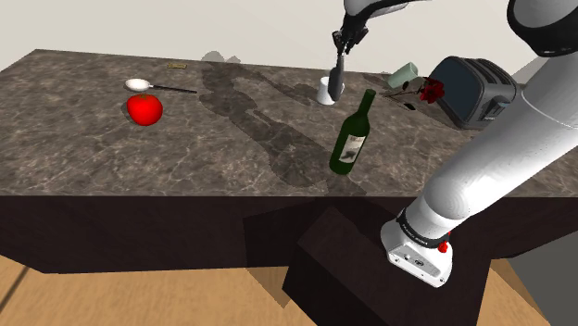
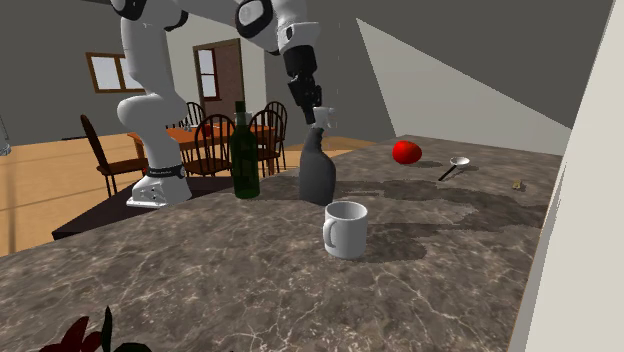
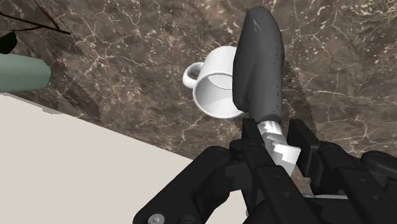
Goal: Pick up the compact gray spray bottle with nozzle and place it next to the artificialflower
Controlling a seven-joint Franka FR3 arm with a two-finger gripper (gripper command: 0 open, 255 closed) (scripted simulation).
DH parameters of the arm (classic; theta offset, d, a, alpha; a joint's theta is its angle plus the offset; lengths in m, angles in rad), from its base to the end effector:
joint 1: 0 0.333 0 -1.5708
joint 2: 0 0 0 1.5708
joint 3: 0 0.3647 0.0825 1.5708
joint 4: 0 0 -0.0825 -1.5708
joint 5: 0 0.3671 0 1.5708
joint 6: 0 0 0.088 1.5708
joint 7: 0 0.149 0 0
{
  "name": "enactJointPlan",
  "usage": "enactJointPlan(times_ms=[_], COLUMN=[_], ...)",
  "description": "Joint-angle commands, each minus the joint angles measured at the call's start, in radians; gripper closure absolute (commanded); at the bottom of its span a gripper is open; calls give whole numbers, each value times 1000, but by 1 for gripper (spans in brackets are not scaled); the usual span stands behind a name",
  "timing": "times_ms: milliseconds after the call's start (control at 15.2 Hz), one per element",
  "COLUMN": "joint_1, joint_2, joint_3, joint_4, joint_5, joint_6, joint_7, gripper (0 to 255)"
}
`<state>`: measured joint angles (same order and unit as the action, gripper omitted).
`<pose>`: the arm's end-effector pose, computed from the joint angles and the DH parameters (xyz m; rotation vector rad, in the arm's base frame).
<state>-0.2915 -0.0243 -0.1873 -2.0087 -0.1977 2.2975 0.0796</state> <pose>0.5034 -0.2739 0.5136 2.8206 -0.6467 0.3996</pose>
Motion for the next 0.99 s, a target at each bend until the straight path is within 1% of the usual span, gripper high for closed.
enactJointPlan(times_ms=[0,924], joint_1=[0,5], joint_2=[-8,-28], joint_3=[0,5], joint_4=[15,179], joint_5=[2,18], joint_6=[-23,-206], joint_7=[-4,-34], gripper=[255,255])
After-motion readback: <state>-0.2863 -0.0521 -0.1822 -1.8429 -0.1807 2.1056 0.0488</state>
